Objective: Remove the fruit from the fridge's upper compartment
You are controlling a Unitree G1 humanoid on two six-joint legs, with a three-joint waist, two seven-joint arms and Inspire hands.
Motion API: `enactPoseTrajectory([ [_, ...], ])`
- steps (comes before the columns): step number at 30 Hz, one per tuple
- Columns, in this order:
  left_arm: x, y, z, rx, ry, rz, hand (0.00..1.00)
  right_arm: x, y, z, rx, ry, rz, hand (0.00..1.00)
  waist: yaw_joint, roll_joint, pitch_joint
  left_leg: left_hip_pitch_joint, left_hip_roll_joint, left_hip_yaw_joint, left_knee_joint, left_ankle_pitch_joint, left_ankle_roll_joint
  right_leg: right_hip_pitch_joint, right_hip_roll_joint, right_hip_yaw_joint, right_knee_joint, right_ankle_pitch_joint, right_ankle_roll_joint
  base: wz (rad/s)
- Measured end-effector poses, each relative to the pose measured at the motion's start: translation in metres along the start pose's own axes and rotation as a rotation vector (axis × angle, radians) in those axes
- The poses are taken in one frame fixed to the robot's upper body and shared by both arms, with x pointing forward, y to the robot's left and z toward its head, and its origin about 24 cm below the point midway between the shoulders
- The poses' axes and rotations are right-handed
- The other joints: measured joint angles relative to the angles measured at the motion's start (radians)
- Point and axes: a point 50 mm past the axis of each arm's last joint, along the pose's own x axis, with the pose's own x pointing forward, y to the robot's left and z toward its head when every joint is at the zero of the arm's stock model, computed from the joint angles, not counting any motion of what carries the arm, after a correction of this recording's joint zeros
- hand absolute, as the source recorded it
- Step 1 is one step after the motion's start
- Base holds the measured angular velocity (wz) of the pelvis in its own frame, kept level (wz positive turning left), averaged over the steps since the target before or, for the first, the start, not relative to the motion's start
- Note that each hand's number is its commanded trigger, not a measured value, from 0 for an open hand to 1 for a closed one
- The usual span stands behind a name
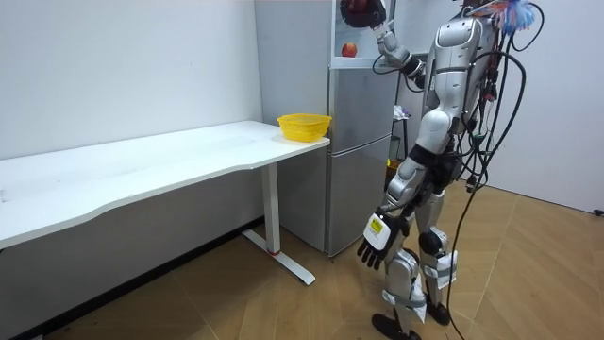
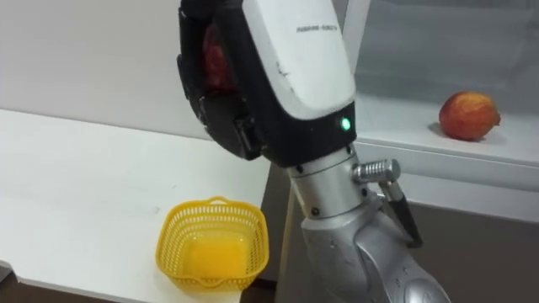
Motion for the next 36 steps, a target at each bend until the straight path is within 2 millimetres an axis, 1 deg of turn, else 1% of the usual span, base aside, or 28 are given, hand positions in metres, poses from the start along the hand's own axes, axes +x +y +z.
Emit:
enactPoseTrajectory([
  [6,0.000,0.001,0.000,-0.001,-0.003,0.001,0.00,-0.003,0.006,-0.005,-0.003,0.024,0.036,1.00,0.010,-0.006,0.0023,0.000,-0.002,-0.010,0.000,0.000,0.000,0.005,-0.001,-0.011,0.000,0.000,0.000,0.05],
  [9,0.000,0.002,0.002,-0.002,-0.007,0.003,0.00,-0.011,0.019,-0.014,-0.007,0.057,0.097,1.00,0.020,-0.005,0.0041,0.008,-0.002,-0.010,0.000,0.000,0.000,0.015,-0.001,-0.012,-0.001,0.000,0.001,0.00],
  [11,0.000,0.003,0.003,0.000,-0.011,0.010,0.00,-0.020,0.034,-0.021,-0.004,0.092,0.175,1.00,0.023,-0.007,0.0065,0.007,-0.002,-0.011,0.000,0.000,0.000,0.013,-0.001,-0.014,-0.001,-0.001,0.001,0.00],
  [14,0.000,0.002,0.003,0.030,-0.010,0.005,0.00,-0.030,0.049,-0.029,0.007,0.136,0.265,1.00,0.026,-0.007,0.0069,0.005,-0.002,-0.011,0.000,0.000,0.000,0.012,-0.002,-0.015,-0.001,-0.001,0.001,0.00],
  [17,0.000,0.001,0.003,0.036,-0.009,0.004,0.00,-0.036,0.056,-0.037,0.003,0.172,0.314,1.00,0.042,-0.008,0.0067,0.005,-0.002,-0.014,-0.002,0.000,0.000,0.012,-0.002,-0.018,-0.001,-0.001,0.001,0.00],
  [19,0.000,0.002,0.003,0.037,-0.008,0.006,0.00,-0.040,0.059,-0.040,0.001,0.190,0.335,1.00,0.046,-0.008,0.0066,0.005,-0.003,-0.020,-0.002,0.000,0.000,0.014,-0.001,-0.019,-0.002,-0.001,0.001,0.08],
  [22,0.000,0.003,0.001,0.041,-0.002,0.007,0.00,-0.045,0.066,-0.041,0.001,0.198,0.369,1.00,0.051,-0.010,0.0059,0.002,-0.004,-0.027,-0.001,0.000,0.000,0.014,-0.001,-0.020,-0.002,-0.001,0.001,0.08],
  [26,0.000,0.003,0.001,0.043,-0.001,0.004,0.00,-0.052,0.075,-0.044,0.008,0.230,0.404,1.00,0.054,-0.015,0.0095,-0.002,-0.005,-0.032,0.002,0.000,0.000,0.013,-0.001,-0.020,-0.002,-0.001,0.001,0.03],
  [29,0.000,0.004,0.003,0.052,-0.006,0.003,0.00,-0.058,0.080,-0.049,0.003,0.262,0.445,1.00,0.054,-0.019,0.0076,-0.012,-0.006,-0.040,0.006,0.000,0.000,0.007,-0.001,-0.019,-0.003,-0.001,0.001,0.08],
  [33,0.000,0.005,0.005,0.057,-0.008,0.007,0.00,-0.059,0.082,-0.051,-0.004,0.284,0.474,1.00,0.071,-0.020,0.0070,-0.028,-0.006,-0.041,0.014,0.000,0.000,-0.004,-0.001,-0.021,-0.003,-0.001,0.001,0.00],
  [35,0.000,0.006,0.006,0.058,-0.011,0.009,0.00,-0.062,0.083,-0.053,0.001,0.300,0.482,1.00,0.076,-0.019,0.0076,-0.031,-0.006,-0.046,0.014,0.000,0.000,-0.004,-0.001,-0.046,-0.003,-0.001,0.001,0.06],
  [36,0.000,0.006,0.006,0.058,-0.011,0.008,0.00,-0.063,0.084,-0.053,0.000,0.303,0.487,1.00,0.076,-0.019,0.0078,-0.031,-0.006,-0.047,0.014,0.000,0.000,-0.004,-0.001,-0.050,-0.003,-0.001,0.001,0.10],
])
